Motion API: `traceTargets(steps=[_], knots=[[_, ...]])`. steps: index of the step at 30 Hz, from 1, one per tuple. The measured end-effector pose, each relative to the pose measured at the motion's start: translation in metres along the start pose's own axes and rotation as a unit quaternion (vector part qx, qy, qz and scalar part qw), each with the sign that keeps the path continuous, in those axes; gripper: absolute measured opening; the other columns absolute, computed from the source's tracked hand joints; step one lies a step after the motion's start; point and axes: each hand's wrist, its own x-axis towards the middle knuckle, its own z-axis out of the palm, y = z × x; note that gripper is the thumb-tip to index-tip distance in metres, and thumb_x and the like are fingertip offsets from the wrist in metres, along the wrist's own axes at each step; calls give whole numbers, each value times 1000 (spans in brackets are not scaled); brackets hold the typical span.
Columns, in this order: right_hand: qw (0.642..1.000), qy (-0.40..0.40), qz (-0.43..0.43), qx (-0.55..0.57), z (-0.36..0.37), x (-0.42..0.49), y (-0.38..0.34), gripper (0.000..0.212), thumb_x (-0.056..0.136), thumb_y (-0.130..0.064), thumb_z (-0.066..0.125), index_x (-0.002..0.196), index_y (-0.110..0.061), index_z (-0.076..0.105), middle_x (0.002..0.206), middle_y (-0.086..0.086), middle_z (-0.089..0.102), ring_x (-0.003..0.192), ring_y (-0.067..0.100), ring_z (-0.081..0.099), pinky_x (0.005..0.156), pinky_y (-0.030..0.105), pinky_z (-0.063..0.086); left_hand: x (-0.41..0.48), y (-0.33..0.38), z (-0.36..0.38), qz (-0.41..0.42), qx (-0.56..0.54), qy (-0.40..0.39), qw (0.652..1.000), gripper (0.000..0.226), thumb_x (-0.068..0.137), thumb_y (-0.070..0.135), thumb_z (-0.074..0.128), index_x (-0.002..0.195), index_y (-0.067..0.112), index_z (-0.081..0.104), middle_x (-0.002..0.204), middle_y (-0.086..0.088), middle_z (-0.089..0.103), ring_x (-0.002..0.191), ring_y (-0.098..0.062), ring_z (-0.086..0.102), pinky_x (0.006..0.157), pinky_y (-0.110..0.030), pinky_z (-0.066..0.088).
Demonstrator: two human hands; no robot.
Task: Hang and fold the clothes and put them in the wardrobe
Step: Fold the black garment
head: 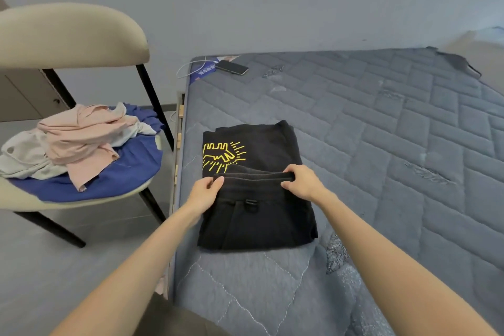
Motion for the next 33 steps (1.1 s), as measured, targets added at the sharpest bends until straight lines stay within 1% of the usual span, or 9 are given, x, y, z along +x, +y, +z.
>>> traceTargets(steps=[6, 9, 14, 19, 23, 26, 28, 31, 33], knots=[[997, 65, -17, 46, 27, 16, 11, 25, 94, -21, 57, 116, -14, 47, 120, 8, 48, 98, 19, 50, 86, 26, 40, 25, -20, 20, -32, -66, 81, 994, 33, 99, 27, 45, 124, 7, 52, 104, 0, 55, 96, -13, 49, 82, -26, 38], [995, 80, -35, 42, 40, 16, 17, 33, 96, -24, 53, 127, -15, 41, 128, 9, 45, 109, 21, 50, 95, 29, 41, 31, -36, 22, -32, -43, 84, 995, 32, 97, 25, 48, 123, 6, 52, 104, -5, 58, 98, -18, 54, 82, -26, 40], [982, 130, -52, -128, 54, 13, 22, 41, 100, -30, 42, 140, -20, 37, 142, 5, 38, 126, 22, 38, 102, 35, 39, 30, -34, 23, -7, 56, 116, 992, 38, 96, 26, 51, 128, 6, 46, 111, -11, 58, 105, -23, 55, 90, -31, 43], [949, 166, -219, -155, 63, -4, 5, 32, 98, -20, 46, 129, -18, 52, 136, 0, 50, 126, 19, 45, 108, 35, 32, 6, -24, 20, 191, 218, 199, 936, 32, 96, 23, 49, 127, 15, 49, 125, -3, 47, 116, -19, 43, 95, -33, 36], [938, 71, -274, -199, 77, -23, 7, 52, 100, -41, 34, 148, -23, 28, 153, -4, 31, 142, 16, 26, 118, 37, 12, -16, -37, 22, 336, 349, 50, 873, 44, 98, 29, 43, 141, 22, 39, 148, 5, 35, 138, -16, 29, 113, -37, 20], [923, -11, -254, -289, 84, -30, 27, 68, 96, -59, 18, 152, -28, -5, 160, -6, -5, 147, 19, -8, 118, 41, -11, -19, -60, 22, 294, 441, -71, 845, 58, 99, 50, 26, 150, 35, 3, 153, 16, -11, 145, -11, -10, 117, -39, -4], [911, -35, -250, -327, 82, -30, 39, 79, 90, -70, 14, 150, -28, -13, 159, -3, -16, 146, 22, -17, 116, 41, -16, -16, -67, 21, 256, 458, -109, 844, 73, 90, 68, 23, 148, 37, -8, 149, 18, -22, 144, -10, -17, 116, -38, -7], [896, -68, -248, -362, 74, -26, 51, 101, 79, -81, 29, 149, -24, -17, 155, 2, -26, 143, 25, -23, 116, 40, -15, -13, -66, 19, 252, 487, -140, 824, 105, 71, 85, 35, 149, 32, -12, 148, 13, -27, 142, -12, -22, 116, -39, -7], [883, -81, -254, -388, 70, -26, 56, 110, 78, -76, 44, 149, -21, -19, 152, 5, -30, 142, 26, -25, 116, 40, -14, -14, -66, 16, 261, 519, -146, 800, 115, 69, 78, 52, 149, 27, -13, 151, 7, -26, 142, -16, -21, 116, -40, -7]])
